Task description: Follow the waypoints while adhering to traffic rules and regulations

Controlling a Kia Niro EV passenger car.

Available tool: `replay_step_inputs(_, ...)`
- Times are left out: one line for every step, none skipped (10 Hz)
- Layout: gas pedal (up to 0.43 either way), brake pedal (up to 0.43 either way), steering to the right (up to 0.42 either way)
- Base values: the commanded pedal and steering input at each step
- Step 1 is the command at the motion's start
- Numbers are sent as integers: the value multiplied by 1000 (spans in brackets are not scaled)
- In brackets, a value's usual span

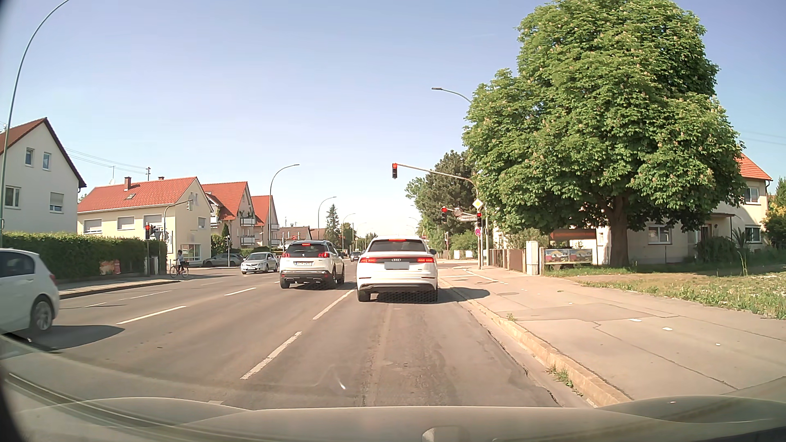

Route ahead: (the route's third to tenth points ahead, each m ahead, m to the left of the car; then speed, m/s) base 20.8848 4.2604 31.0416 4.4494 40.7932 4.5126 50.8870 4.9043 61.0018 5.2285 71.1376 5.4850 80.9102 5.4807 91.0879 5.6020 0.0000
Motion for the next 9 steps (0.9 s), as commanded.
replay_step_inputs(0,140,5)
replay_step_inputs(0,140,5)
replay_step_inputs(0,140,5)
replay_step_inputs(0,140,5)
replay_step_inputs(0,140,5)
replay_step_inputs(0,140,5)
replay_step_inputs(0,146,5)
replay_step_inputs(0,140,5)
replay_step_inputs(0,140,5)
